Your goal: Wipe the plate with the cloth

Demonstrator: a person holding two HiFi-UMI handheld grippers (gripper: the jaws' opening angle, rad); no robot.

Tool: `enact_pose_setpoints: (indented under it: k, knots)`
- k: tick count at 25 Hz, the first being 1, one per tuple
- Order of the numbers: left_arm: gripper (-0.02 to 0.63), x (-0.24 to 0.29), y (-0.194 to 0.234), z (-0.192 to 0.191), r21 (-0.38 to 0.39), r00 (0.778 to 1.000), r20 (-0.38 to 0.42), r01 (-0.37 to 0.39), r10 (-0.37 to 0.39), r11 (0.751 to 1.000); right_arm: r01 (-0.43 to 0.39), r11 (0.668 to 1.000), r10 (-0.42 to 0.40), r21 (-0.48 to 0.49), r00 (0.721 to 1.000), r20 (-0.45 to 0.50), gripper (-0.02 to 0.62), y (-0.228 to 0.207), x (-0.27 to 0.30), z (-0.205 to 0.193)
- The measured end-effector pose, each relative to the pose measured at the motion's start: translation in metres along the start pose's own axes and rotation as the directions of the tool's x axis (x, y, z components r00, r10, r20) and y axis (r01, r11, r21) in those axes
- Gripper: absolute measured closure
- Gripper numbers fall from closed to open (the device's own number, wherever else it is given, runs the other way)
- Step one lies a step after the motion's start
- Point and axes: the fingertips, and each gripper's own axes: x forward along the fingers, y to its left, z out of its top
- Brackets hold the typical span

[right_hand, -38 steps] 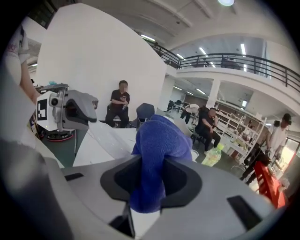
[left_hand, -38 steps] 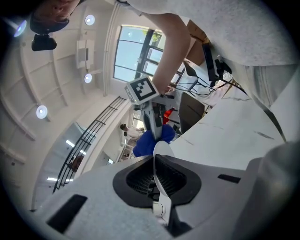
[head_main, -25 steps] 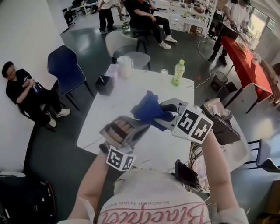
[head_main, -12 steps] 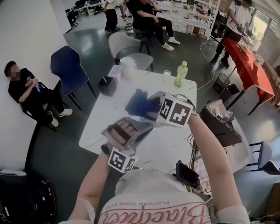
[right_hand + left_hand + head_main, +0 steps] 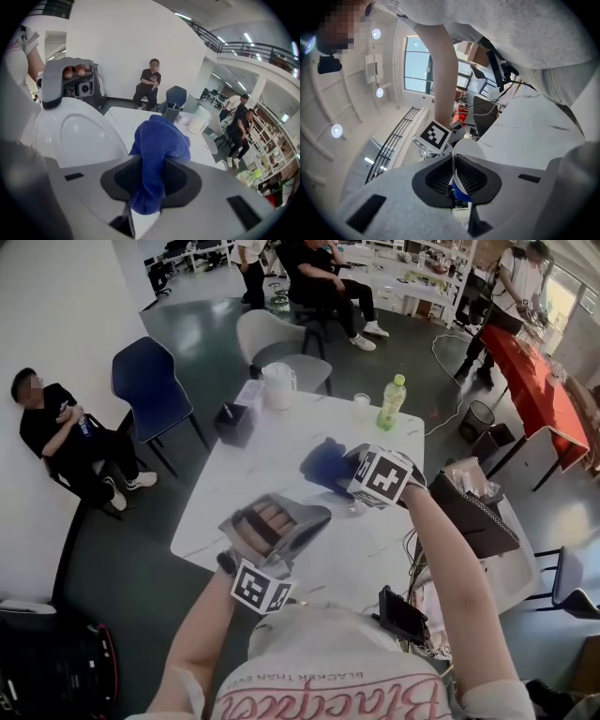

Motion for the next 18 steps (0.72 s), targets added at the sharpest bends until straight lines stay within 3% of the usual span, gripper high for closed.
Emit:
enact_pose_setpoints:
  k: [5, 10, 15, 18]
  knots:
    - [0.591, -0.004, 0.001, -0.005, -0.033, 1.0, -0.008, -0.011, 0.011, 0.999, 0.045, 0.996, -0.042, 0.074, 0.998, -0.036, 0.492, -0.008, -0.001, -0.033]
    - [0.591, -0.012, 0.005, -0.025, -0.195, 0.998, -0.052, -0.057, 0.048, 0.979, 0.085, 0.985, -0.087, 0.15, 0.996, 0.012, 0.492, -0.009, -0.018, -0.042]
    - [0.591, -0.021, 0.01, -0.047, -0.383, 0.988, -0.119, -0.133, 0.094, 0.914, 0.162, 0.969, -0.173, 0.187, 0.984, 0.047, 0.492, -0.008, -0.042, -0.04]
    - [0.591, -0.026, 0.01, -0.059, -0.495, 0.979, -0.168, -0.186, 0.116, 0.849, 0.193, 0.954, -0.217, 0.228, 0.972, 0.086, 0.492, -0.002, -0.057, -0.035]
